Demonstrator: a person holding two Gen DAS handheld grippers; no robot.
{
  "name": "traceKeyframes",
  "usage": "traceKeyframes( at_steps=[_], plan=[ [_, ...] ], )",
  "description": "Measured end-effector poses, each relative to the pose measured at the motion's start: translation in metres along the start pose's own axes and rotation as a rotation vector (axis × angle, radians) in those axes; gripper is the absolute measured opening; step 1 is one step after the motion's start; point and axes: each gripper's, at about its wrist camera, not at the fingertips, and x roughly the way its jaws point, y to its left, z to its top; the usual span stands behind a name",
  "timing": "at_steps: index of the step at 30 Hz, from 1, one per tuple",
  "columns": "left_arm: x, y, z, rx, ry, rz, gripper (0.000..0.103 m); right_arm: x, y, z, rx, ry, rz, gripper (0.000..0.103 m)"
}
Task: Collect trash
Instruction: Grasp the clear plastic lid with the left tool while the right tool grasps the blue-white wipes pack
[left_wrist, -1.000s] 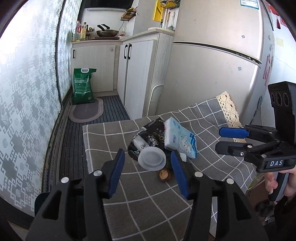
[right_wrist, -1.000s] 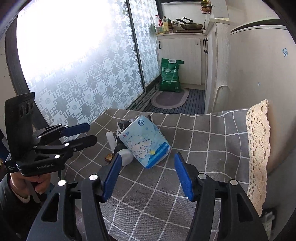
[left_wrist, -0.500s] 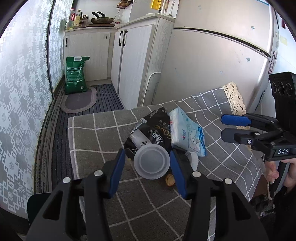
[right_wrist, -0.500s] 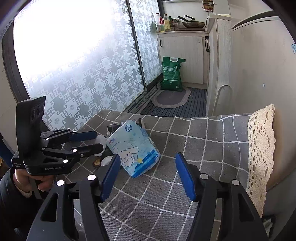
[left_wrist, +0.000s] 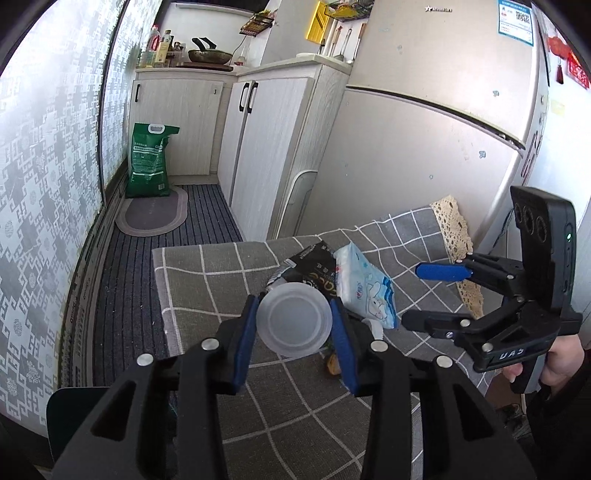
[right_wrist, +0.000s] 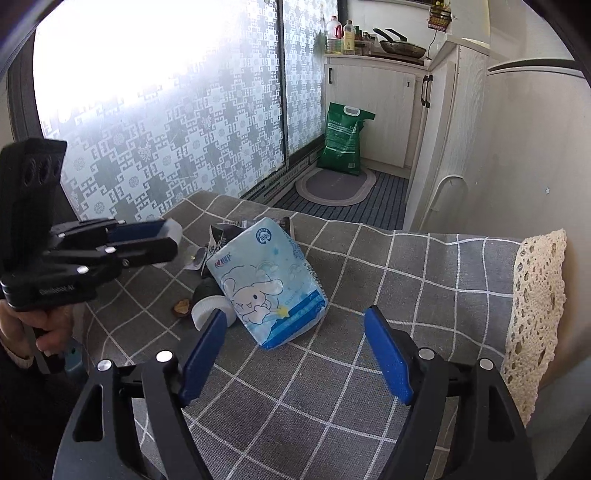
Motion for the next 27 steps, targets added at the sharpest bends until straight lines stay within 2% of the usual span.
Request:
traceKeyframes(
  at_steps=[7, 12, 14, 16, 18, 20, 27],
  plan=[
    [-0.014, 0.009, 0.005, -0.027, -0.041, -0.006, 0.042, 0.017, 0.016, 0.001, -0.055, 0.038, -0.025, 0.077],
    [-0.020, 0.016, 0.006, -0.034, -0.050, 0.000, 0.042, 0.028, 0.025, 0.005, -0.093, 0.055, -0.092, 0.077],
    [-0.025, 0.021, 0.006, -0.042, -0.059, 0.005, 0.042, 0.031, 0.030, 0.007, -0.127, 0.058, -0.159, 0.077],
    [-0.028, 0.025, 0.006, -0.049, -0.063, 0.012, 0.042, 0.033, 0.035, 0.008, -0.157, 0.055, -0.194, 0.073],
    [-0.030, 0.029, 0.005, -0.050, -0.062, 0.020, 0.042, 0.036, 0.039, 0.009, -0.179, 0.060, -0.205, 0.060],
    [-0.033, 0.032, 0.004, -0.052, -0.060, 0.025, 0.042, 0.041, 0.043, 0.010, -0.197, 0.074, -0.215, 0.054],
    [-0.045, 0.044, 0.003, -0.067, -0.074, 0.042, 0.042, 0.042, 0.044, 0.012, -0.191, 0.090, -0.220, 0.021]
  ],
)
